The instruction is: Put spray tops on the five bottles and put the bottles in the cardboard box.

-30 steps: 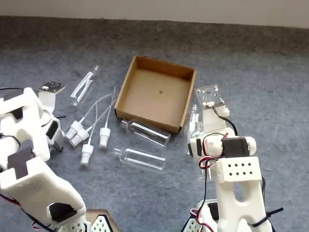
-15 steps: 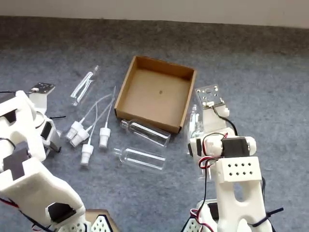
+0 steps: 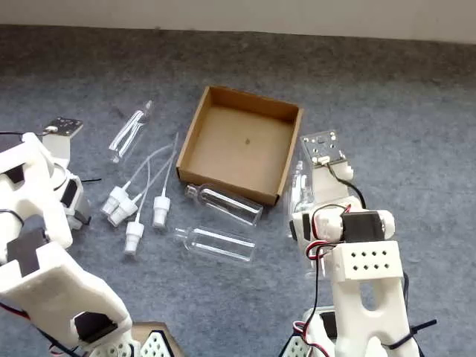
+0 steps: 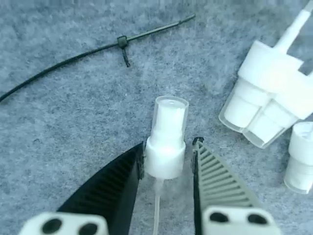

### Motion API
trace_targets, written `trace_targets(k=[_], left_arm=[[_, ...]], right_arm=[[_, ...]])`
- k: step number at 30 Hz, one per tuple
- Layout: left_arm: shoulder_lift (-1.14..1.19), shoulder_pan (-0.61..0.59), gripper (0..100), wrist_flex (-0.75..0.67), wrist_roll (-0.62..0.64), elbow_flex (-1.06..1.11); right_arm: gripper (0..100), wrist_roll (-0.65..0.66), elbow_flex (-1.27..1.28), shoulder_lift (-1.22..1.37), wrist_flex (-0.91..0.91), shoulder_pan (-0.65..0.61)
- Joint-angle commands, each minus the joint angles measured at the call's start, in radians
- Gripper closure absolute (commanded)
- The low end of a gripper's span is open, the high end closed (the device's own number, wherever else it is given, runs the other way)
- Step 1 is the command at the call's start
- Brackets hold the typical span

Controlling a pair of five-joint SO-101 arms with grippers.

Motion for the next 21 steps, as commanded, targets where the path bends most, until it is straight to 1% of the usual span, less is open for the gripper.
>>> trace_targets(k=[1, 5, 8, 10, 12, 15, 18, 21], left_arm=[[-0.007, 0.045, 86, -0.006, -0.011, -0.031], [-0.007, 0.039, 94, -0.002, -0.012, -0.031], [-0.007, 0.038, 94, -0.008, -0.026, -0.004], [-0.005, 0.041, 92, -0.008, -0.06, 0.024], [-0.005, 0.039, 91, -0.025, -0.064, 0.054], [-0.007, 0.035, 93, -0.072, -0.064, 0.093], [-0.019, 0.033, 97, -0.072, -0.063, 0.105], [-0.064, 0.031, 97, -0.071, -0.057, 0.073]], right_arm=[[97.6, -0.002, -0.004, -0.021, 0.007, -0.008], [97.6, -0.002, -0.004, -0.022, 0.007, -0.008], [97.6, -0.002, -0.004, -0.022, 0.007, -0.008], [97.6, -0.002, -0.004, -0.022, 0.007, -0.008], [97.6, -0.002, -0.004, -0.022, 0.007, -0.008], [97.6, 0.035, -0.004, -0.022, 0.008, -0.008], [97.6, 0.049, -0.004, -0.022, 0.008, -0.008], [97.9, 0.051, -0.005, -0.022, 0.01, -0.008]])
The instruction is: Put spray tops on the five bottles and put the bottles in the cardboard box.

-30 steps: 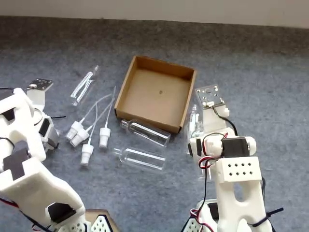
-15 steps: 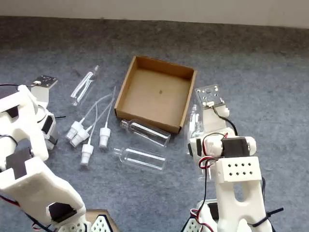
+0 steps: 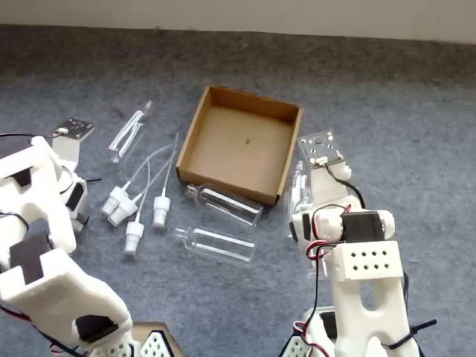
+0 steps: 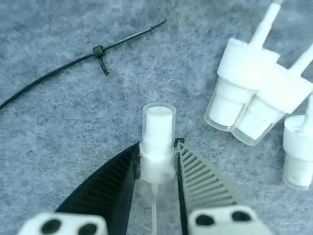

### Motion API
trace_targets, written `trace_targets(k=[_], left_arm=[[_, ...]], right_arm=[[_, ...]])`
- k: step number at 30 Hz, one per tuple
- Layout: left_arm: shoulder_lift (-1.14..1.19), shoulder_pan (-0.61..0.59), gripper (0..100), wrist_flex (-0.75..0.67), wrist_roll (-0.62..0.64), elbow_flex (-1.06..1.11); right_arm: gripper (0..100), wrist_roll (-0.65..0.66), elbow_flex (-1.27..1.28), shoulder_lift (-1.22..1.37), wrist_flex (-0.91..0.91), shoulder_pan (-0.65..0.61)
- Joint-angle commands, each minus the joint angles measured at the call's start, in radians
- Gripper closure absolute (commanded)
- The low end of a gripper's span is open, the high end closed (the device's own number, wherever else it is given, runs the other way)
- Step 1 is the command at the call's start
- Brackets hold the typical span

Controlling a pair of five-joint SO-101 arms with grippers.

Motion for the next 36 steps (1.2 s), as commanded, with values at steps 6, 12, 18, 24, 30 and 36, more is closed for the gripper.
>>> trace_targets(k=[6, 12, 18, 24, 30, 36], left_arm=[[-0.28, -0.013, 97, 0.087, 0.072, -0.073], [-0.631, -0.004, 97, 0.163, 0.19, -0.148], [-0.952, 0.142, 97, 0.166, 0.443, -0.228], [-1.076, 0.397, 97, 0.137, 0.761, -0.38], [-1.073, 0.654, 97, -0.078, 0.964, -0.417], [-1.021, 0.858, 97, -0.339, 0.987, -0.32]], right_arm=[[98.0, 0.011, -0.016, -0.022, 0.01, -0.016], [98.0, 0.011, -0.11, -0.071, -0.001, -0.191], [99.5, 0.014, -0.119, -0.22, -0.142, -0.417], [99.5, 0.009, 0.065, -0.39, -0.343, -0.506], [99.5, 0.008, 0.262, -0.585, -0.475, -0.512], [99.5, -0.091, 0.392, -0.72, -0.561, -0.512]])
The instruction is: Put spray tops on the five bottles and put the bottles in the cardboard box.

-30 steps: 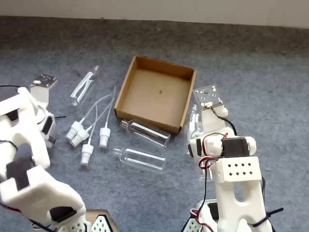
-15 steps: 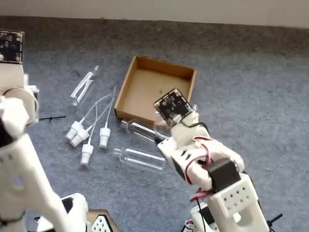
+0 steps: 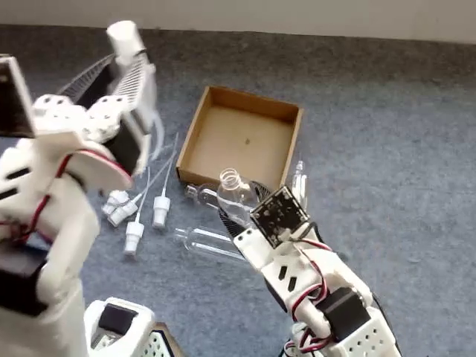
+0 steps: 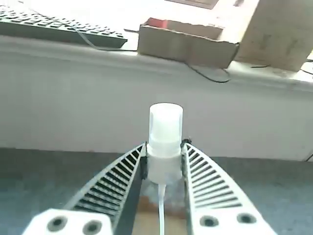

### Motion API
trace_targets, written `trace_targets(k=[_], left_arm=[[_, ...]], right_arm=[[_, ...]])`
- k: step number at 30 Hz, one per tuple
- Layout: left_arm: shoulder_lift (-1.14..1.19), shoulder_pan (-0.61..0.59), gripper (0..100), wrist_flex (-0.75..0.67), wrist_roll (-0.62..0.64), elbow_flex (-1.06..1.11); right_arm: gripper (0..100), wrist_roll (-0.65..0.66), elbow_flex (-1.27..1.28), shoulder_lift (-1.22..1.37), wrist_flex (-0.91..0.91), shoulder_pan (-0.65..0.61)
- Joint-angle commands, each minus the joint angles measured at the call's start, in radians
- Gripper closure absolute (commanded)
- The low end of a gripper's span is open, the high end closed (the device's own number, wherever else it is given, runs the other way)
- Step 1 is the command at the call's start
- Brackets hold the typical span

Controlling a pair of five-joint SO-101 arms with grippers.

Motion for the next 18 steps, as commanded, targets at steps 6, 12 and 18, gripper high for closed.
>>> trace_targets(k=[6, 12, 18], left_arm=[[0.061, 0.249, 97, -0.325, 0.029, 0.087], [0.102, 0.315, 97, -0.327, 0.029, 0.157], [0.107, 0.315, 97, -0.324, 0.031, 0.185]], right_arm=[[99.5, -0.041, 0.045, -0.082, -0.067, -0.004], [99.5, -0.041, 0.045, -0.082, -0.067, -0.004], [99.5, -0.041, 0.045, -0.082, -0.067, -0.004]])
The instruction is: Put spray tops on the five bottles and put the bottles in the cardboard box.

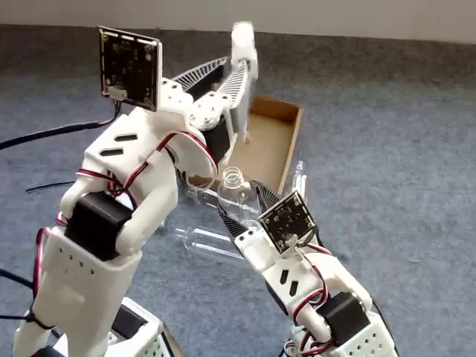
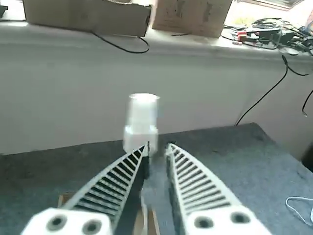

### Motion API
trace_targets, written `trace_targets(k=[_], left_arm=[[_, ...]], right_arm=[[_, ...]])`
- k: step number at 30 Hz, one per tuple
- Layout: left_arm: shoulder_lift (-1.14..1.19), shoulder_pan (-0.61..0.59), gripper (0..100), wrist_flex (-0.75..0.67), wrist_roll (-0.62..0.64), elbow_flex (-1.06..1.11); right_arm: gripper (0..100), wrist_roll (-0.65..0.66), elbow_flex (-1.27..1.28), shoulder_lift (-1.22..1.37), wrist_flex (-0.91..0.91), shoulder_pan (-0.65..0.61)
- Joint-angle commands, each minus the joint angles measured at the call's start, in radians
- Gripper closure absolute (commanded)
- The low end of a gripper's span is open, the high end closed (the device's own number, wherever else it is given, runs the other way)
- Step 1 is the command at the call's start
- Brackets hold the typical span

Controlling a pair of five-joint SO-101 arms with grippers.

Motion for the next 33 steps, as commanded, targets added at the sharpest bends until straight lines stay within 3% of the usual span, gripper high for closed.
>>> trace_targets(k=[1, 9, 15, 23, 31, 33], left_arm=[[-0.002, 0.016, 97, -0.018, 0.008, -0.041], [0.001, 0.005, 97, 0.034, 0.003, -0.102], [-0.001, -0.068, 97, 0.035, 0.0, -0.07], [-0.001, -0.414, 97, 0.034, -0.026, 0.084], [0.005, -0.65, 97, 0.026, -0.242, 0.26], [0.012, -0.696, 97, -0.038, -0.29, 0.305]], right_arm=[[99.5, -0.011, -0.012, -0.01, -0.021, -0.004], [99.5, -0.011, -0.01, -0.007, -0.019, -0.004], [99.5, -0.011, -0.01, -0.008, -0.018, 0.001], [99.5, -0.012, -0.015, -0.005, -0.021, 0.245], [99.5, -0.012, -0.012, -0.007, -0.021, 0.257], [99.5, -0.012, -0.012, -0.007, -0.021, 0.257]])
